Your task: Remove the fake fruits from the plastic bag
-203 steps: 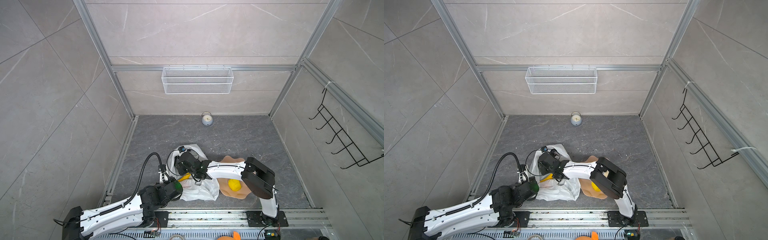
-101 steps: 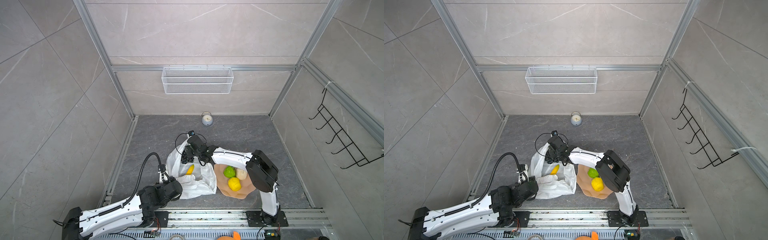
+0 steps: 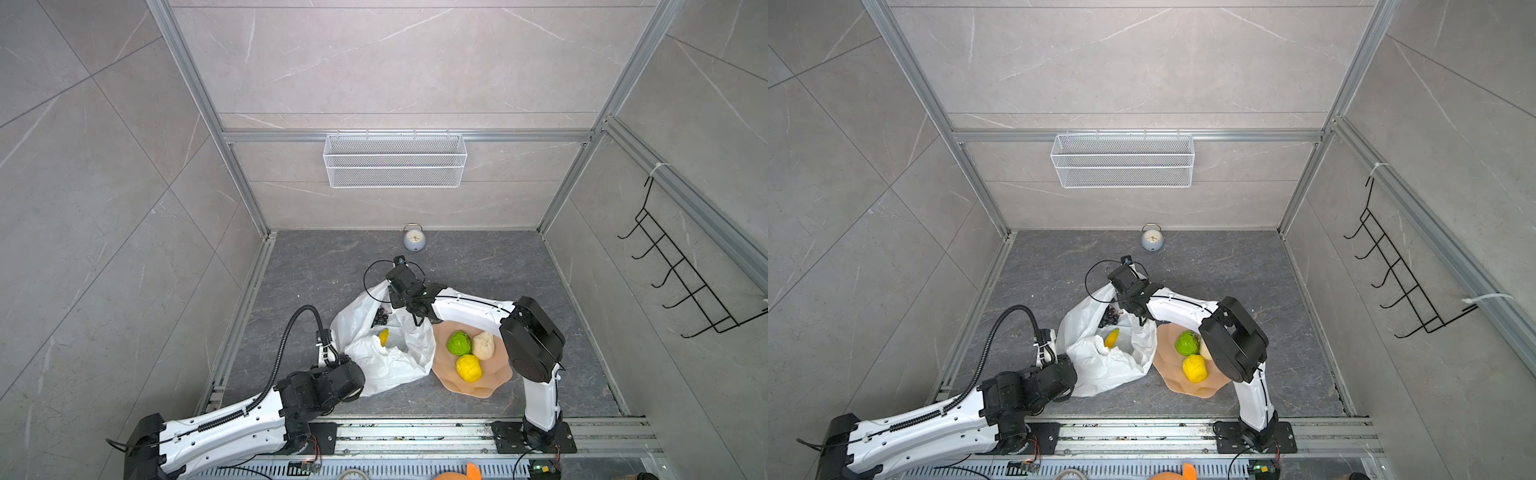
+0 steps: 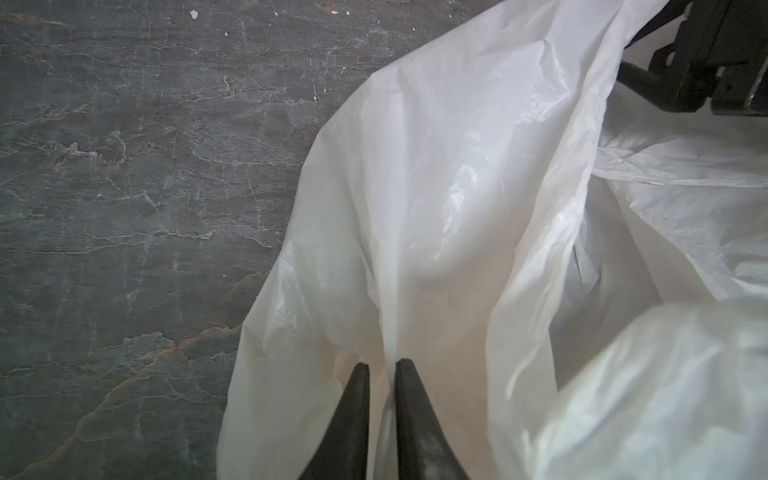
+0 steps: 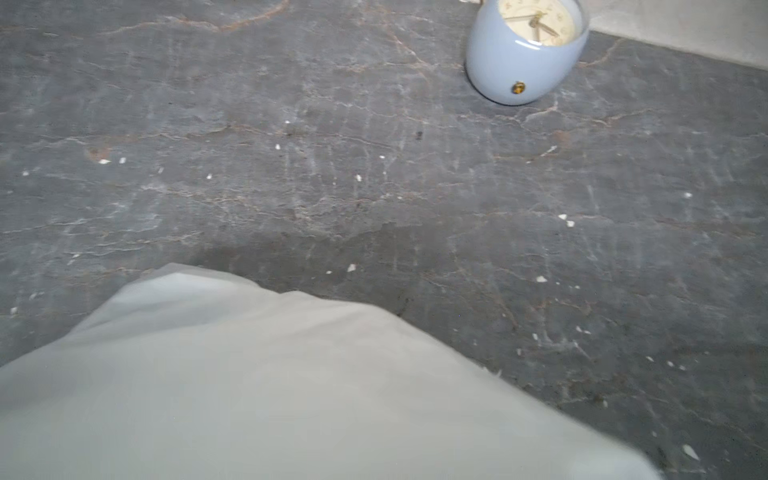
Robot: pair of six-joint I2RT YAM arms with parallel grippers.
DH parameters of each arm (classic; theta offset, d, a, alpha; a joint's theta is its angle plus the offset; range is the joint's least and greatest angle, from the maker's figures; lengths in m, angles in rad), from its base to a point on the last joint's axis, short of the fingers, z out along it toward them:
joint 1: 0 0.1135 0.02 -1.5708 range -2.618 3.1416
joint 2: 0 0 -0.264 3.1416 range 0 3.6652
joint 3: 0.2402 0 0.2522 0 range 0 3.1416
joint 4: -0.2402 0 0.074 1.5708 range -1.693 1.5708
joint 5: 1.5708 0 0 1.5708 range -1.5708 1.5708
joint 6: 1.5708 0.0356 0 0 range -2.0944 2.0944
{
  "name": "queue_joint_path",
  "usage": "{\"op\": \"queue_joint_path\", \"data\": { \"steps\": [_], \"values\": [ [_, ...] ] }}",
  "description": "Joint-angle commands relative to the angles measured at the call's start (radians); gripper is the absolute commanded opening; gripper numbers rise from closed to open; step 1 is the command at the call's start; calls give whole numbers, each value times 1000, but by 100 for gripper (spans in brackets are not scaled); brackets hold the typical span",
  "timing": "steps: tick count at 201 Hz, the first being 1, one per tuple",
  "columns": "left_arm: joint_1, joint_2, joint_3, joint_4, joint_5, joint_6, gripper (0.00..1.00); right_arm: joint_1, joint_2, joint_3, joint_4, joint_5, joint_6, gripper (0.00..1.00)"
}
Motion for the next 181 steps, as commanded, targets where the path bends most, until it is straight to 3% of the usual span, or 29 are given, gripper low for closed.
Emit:
{"op": "queue_joint_path", "data": {
  "steps": [1,37,78,114,181],
  "values": [
    [5,1,-2,-2,-36,0,17,15,-61,-23,-9,-28,-23,56],
    [5,-1,1,-13,-36,3,17,92,-168,-105,24,-87,-58,55],
    [5,19,3,22,-23,40,17,144,-258,-202,59,-161,-16,53],
    [5,60,15,50,-12,54,17,152,-209,-206,111,-301,46,49],
    [6,51,12,50,-6,49,18,86,-48,-94,112,-314,68,45]
  ]
}}
